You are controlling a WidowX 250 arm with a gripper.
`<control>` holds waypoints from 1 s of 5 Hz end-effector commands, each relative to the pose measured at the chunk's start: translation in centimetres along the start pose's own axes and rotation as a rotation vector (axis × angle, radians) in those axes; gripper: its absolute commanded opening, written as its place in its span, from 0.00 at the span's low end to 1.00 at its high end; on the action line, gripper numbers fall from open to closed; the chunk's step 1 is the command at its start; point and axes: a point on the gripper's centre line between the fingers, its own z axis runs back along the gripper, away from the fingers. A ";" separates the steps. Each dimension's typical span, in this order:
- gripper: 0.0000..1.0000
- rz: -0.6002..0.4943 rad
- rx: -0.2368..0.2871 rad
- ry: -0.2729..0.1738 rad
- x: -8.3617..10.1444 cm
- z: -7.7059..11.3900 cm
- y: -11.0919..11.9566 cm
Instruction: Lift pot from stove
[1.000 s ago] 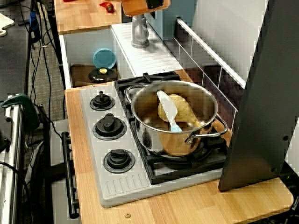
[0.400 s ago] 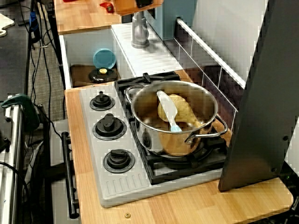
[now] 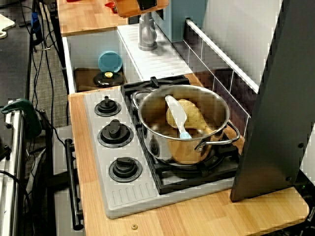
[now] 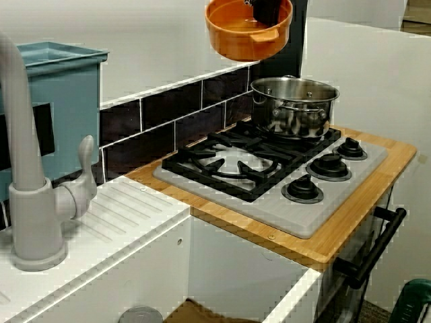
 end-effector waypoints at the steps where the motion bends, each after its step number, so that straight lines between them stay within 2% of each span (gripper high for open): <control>1: 0.00 -0.042 0.015 -0.059 0.2 1.6 -0.9; 2: 0.00 -0.027 0.018 -0.065 1.0 1.5 -1.0; 5: 0.00 -0.018 0.024 -0.072 0.8 1.4 -1.0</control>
